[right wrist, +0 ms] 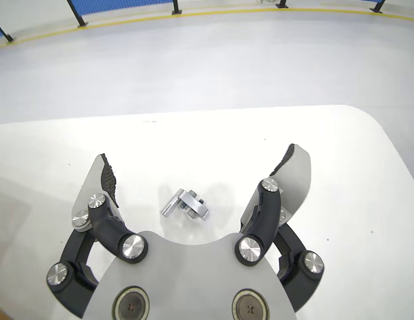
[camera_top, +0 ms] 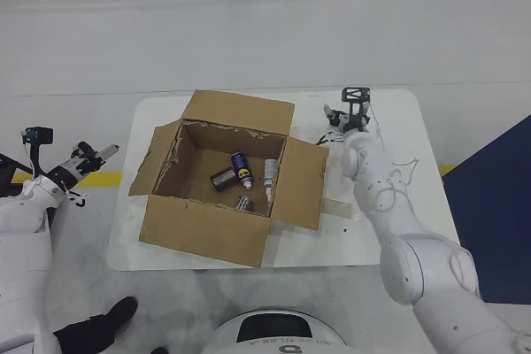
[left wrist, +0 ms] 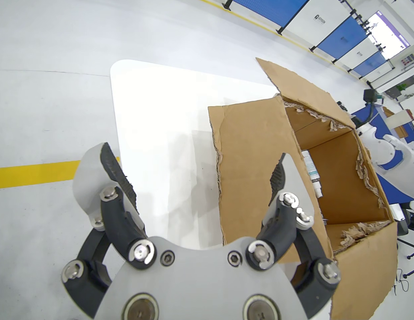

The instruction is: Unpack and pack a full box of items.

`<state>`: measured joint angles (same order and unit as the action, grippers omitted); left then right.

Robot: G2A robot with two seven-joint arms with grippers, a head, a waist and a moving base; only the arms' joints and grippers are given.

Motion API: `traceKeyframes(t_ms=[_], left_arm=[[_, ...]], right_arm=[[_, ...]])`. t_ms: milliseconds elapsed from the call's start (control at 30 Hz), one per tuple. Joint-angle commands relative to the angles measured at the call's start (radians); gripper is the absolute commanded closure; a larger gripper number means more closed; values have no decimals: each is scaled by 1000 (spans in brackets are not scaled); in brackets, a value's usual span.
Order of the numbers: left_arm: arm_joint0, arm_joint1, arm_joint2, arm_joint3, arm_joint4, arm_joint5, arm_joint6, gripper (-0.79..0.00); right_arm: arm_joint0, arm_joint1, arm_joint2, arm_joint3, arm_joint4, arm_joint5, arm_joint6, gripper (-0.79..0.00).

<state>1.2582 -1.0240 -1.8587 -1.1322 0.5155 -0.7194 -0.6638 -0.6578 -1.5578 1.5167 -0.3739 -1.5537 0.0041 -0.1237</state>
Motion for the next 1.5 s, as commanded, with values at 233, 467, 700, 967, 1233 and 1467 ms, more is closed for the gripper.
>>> traceKeyframes(t_ms=[233, 467, 700, 967, 1233, 1467], left_arm=[[0, 0, 0, 0, 0, 0, 0, -785], [0, 0, 0, 0, 0, 0, 0, -785], [0, 0, 0, 0, 0, 0, 0, -785], [0, 0, 0, 0, 0, 0, 0, -785], [0, 0, 0, 0, 0, 0, 0, -785], [0, 0, 0, 0, 0, 0, 0, -785]], right_arm=[[42, 37, 1, 91, -16, -156, 80, -785], [60, 39, -36, 143, -47, -203, 45, -683], [76, 28, -51, 178, -20, -149, 54, -517], [84, 21, -67, 191, -18, -111, 69, -345], [84, 21, -67, 191, -18, -111, 69, -132], [89, 22, -113, 185, -89, -122, 53, 0]])
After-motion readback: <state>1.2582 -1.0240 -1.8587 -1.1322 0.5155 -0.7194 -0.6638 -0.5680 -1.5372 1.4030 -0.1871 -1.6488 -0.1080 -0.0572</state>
